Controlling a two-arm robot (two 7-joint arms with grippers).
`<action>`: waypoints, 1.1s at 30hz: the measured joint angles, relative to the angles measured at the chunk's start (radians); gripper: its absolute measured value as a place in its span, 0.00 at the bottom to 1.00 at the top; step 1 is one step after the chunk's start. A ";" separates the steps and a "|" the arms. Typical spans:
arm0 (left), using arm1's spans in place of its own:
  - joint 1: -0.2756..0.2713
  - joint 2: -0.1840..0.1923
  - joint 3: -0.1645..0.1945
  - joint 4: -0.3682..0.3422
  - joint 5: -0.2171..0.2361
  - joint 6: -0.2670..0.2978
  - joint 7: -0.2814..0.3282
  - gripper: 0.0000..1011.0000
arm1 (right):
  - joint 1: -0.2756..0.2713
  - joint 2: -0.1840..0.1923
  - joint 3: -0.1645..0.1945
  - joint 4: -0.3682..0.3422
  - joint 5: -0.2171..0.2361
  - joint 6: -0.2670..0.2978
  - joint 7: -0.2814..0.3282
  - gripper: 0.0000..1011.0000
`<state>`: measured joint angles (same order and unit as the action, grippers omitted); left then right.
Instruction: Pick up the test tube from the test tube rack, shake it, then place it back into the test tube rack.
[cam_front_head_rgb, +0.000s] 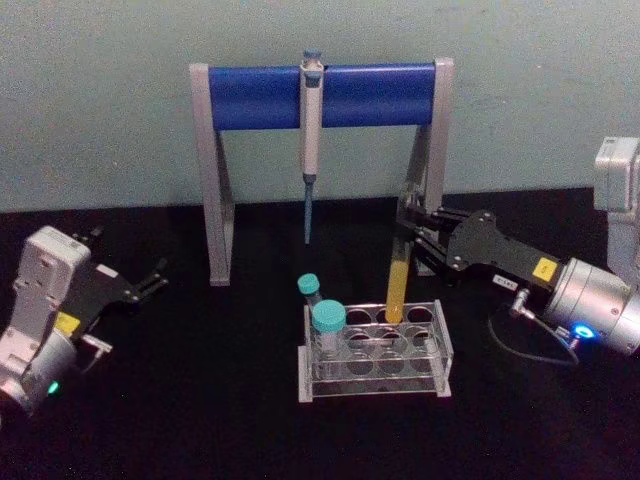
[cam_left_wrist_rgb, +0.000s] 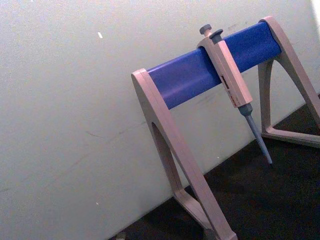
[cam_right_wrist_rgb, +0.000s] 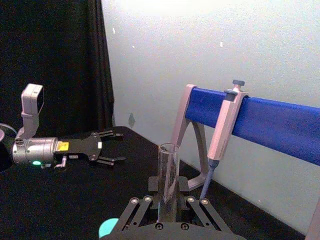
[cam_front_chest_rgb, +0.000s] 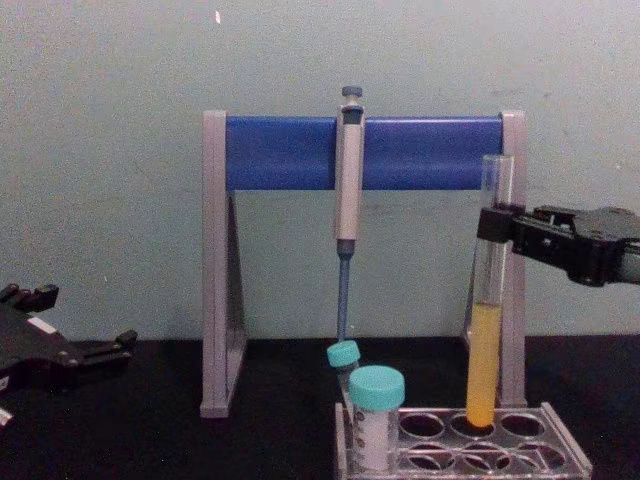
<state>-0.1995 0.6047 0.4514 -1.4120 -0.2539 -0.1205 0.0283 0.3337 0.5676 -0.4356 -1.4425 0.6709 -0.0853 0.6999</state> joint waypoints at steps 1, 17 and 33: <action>0.000 0.000 0.000 0.000 0.000 0.000 0.000 0.99 | 0.002 -0.001 -0.001 0.003 -0.002 0.000 0.000 0.23; 0.000 0.000 0.000 0.000 0.000 0.000 0.000 0.99 | 0.022 -0.019 -0.019 0.045 -0.030 0.005 0.000 0.23; 0.000 0.000 0.000 0.000 0.000 0.000 0.000 0.99 | 0.037 -0.034 -0.034 0.087 -0.044 0.015 0.011 0.23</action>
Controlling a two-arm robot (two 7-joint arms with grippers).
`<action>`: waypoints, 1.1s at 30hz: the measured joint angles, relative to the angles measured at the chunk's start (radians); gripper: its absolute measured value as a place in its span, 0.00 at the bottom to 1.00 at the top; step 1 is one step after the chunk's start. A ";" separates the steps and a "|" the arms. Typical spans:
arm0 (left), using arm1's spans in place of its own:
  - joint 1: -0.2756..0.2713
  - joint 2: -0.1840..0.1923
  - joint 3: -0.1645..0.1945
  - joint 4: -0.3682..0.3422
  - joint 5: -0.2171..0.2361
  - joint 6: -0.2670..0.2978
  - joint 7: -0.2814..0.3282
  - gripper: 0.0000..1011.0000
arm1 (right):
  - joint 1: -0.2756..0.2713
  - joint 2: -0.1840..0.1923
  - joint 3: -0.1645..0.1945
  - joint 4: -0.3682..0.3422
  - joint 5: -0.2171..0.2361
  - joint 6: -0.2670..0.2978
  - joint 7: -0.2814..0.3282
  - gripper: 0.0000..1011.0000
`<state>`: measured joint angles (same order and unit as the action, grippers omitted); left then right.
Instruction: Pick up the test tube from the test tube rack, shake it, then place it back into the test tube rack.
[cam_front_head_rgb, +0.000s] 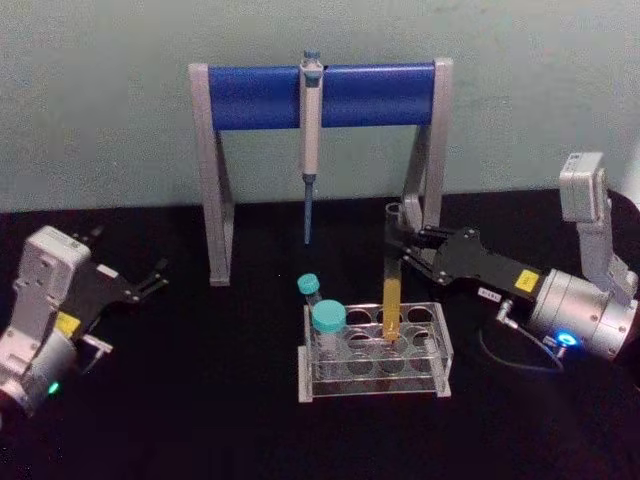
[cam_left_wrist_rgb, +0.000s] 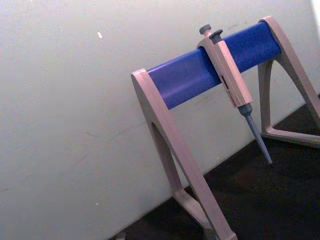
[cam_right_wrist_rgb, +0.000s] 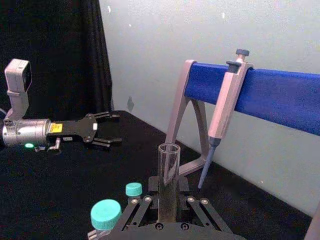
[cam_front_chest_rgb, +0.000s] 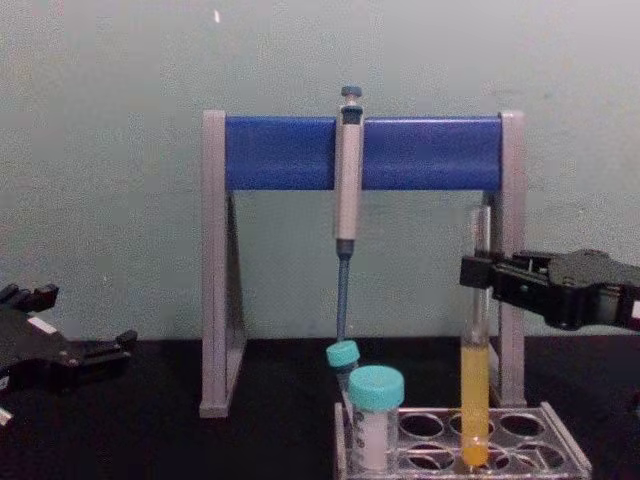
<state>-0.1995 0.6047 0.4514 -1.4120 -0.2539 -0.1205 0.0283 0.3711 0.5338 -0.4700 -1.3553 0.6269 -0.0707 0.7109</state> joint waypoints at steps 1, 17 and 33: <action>0.000 0.000 0.000 0.000 0.000 0.000 0.000 0.99 | 0.000 0.000 -0.001 0.001 0.000 0.000 0.001 0.23; 0.000 0.000 0.000 0.000 0.000 0.000 0.000 0.99 | 0.013 -0.007 -0.019 0.026 -0.013 0.016 0.010 0.23; 0.000 0.000 0.000 0.000 0.000 0.000 0.000 0.99 | 0.019 -0.013 -0.032 0.041 -0.031 0.031 0.003 0.23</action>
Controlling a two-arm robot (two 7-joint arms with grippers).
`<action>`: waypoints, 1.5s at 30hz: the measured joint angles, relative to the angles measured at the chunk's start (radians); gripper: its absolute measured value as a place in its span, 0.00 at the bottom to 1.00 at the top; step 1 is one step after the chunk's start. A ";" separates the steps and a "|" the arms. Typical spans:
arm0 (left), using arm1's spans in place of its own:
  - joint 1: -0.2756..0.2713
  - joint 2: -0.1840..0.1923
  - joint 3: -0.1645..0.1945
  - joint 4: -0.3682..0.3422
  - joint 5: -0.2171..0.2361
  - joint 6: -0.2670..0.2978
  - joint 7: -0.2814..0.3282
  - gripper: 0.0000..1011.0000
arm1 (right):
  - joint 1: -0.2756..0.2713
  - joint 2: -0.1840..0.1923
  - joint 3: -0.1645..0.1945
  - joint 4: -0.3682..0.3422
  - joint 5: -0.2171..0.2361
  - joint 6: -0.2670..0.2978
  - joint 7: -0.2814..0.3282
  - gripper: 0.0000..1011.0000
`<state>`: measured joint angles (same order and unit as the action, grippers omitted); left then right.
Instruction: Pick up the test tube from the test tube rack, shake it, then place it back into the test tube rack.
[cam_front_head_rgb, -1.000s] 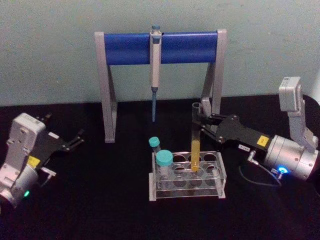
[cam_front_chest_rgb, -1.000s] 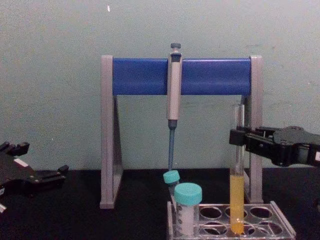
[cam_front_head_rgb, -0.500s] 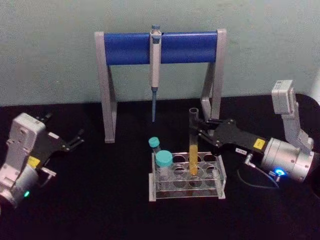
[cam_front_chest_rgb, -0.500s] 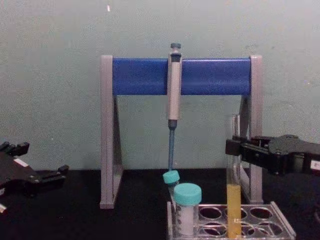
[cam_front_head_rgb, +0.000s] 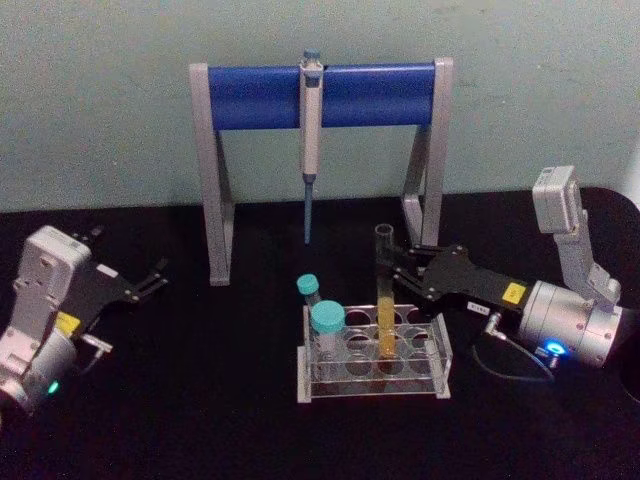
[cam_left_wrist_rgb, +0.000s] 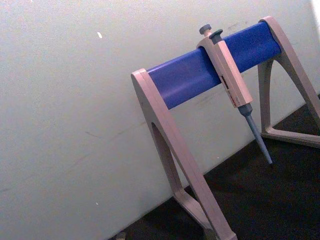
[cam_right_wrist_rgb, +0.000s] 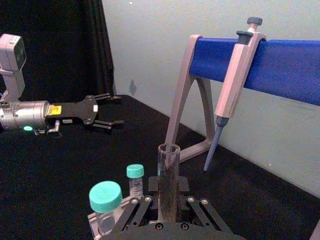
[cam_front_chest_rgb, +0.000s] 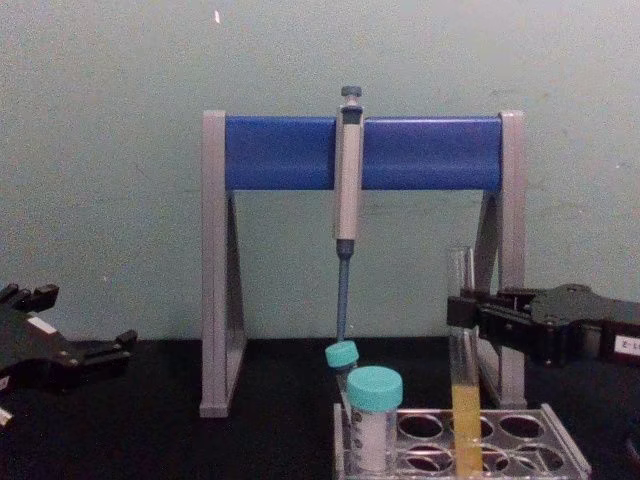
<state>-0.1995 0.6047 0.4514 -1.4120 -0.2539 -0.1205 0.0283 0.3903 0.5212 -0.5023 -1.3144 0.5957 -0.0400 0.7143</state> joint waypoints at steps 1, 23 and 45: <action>0.000 0.000 0.000 0.000 0.000 0.000 0.000 0.99 | 0.000 0.000 -0.001 0.001 -0.001 0.001 -0.001 0.23; 0.000 0.000 0.000 0.000 0.000 0.000 0.000 0.99 | 0.004 -0.001 -0.006 0.009 -0.023 -0.002 -0.007 0.23; 0.000 0.000 0.000 0.000 0.000 0.000 0.000 0.99 | 0.003 -0.002 -0.005 0.009 -0.019 -0.001 -0.007 0.41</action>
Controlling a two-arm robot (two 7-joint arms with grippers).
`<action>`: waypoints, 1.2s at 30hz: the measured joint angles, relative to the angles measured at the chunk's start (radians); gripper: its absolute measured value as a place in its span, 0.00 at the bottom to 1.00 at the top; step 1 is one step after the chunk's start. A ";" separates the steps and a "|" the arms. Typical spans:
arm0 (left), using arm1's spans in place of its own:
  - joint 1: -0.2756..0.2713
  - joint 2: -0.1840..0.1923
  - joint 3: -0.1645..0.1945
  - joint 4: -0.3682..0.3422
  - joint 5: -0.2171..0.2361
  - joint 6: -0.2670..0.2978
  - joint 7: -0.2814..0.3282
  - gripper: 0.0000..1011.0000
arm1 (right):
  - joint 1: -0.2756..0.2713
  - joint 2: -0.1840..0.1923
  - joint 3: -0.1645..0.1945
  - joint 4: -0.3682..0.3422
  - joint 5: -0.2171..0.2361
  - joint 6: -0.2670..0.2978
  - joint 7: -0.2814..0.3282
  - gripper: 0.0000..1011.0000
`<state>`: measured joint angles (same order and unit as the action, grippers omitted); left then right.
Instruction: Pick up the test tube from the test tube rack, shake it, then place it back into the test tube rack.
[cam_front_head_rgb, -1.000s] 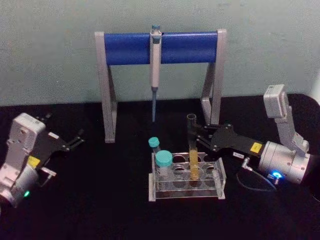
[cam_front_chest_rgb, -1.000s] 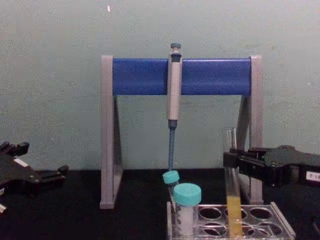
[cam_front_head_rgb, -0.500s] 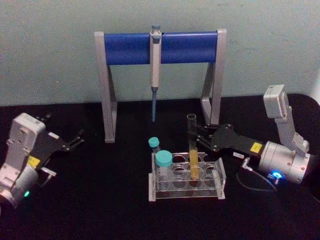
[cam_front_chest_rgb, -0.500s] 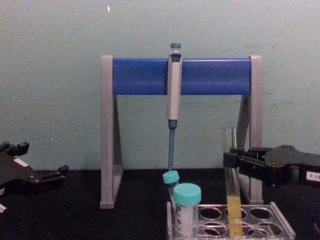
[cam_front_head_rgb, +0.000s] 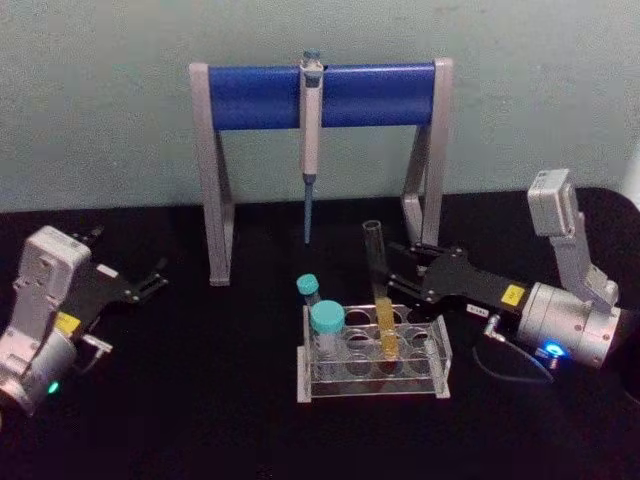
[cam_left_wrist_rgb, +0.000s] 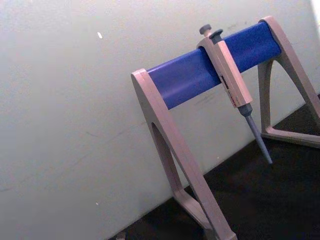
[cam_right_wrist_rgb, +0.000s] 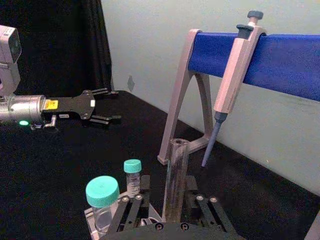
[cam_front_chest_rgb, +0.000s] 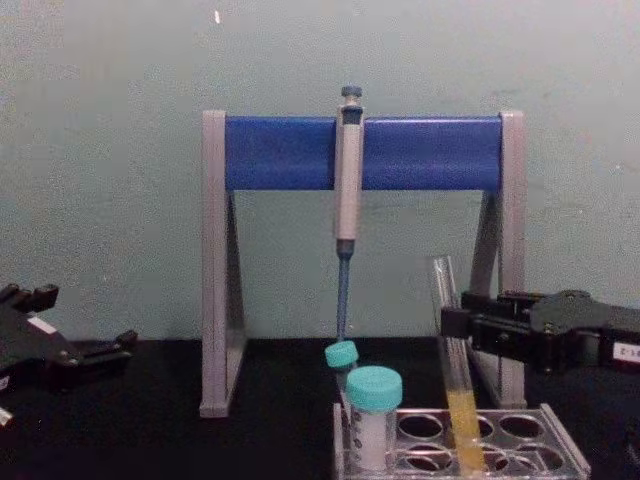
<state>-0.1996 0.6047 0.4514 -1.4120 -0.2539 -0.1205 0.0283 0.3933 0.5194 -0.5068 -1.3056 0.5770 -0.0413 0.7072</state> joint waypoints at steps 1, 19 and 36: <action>0.000 0.000 0.000 0.000 0.000 0.000 0.000 0.99 | 0.000 0.000 0.000 0.000 0.000 0.000 0.000 0.45; 0.000 0.000 0.000 0.000 0.000 0.000 0.000 0.99 | 0.000 0.000 0.000 0.000 0.001 0.000 0.000 0.97; 0.000 0.000 0.000 0.000 0.000 0.000 0.000 0.99 | -0.115 0.021 0.110 -0.149 -0.019 -0.059 -0.185 0.99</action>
<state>-0.1995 0.6047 0.4514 -1.4119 -0.2539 -0.1205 0.0283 0.2782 0.5403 -0.3963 -1.4546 0.5575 -0.0998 0.5221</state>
